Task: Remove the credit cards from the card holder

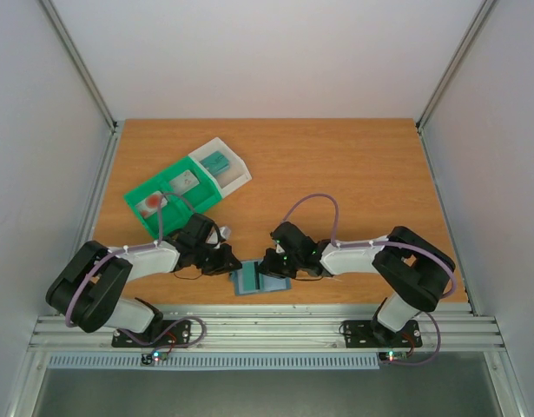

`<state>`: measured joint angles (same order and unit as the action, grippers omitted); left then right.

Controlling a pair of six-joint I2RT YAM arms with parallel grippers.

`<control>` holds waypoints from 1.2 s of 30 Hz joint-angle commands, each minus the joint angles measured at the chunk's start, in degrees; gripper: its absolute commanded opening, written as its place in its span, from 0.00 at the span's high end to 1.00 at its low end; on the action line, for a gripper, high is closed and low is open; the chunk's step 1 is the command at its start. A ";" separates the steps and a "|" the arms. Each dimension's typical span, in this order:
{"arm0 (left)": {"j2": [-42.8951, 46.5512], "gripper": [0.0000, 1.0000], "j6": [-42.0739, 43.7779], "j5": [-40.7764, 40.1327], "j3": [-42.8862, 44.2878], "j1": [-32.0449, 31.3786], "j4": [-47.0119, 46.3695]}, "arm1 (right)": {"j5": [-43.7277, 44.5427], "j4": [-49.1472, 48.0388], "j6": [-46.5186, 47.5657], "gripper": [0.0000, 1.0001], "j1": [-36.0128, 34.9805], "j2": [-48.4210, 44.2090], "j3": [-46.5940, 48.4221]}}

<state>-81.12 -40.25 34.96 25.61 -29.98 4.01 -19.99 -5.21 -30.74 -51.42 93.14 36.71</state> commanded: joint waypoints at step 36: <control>24.80 0.76 6.93 -13.14 16.62 -0.34 31.85 | 2.73 20.89 -3.52 0.99 0.88 -22.51 5.44</control>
<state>-61.41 -36.95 25.30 37.34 -30.02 27.66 -15.25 11.60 -31.81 -50.76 72.12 37.89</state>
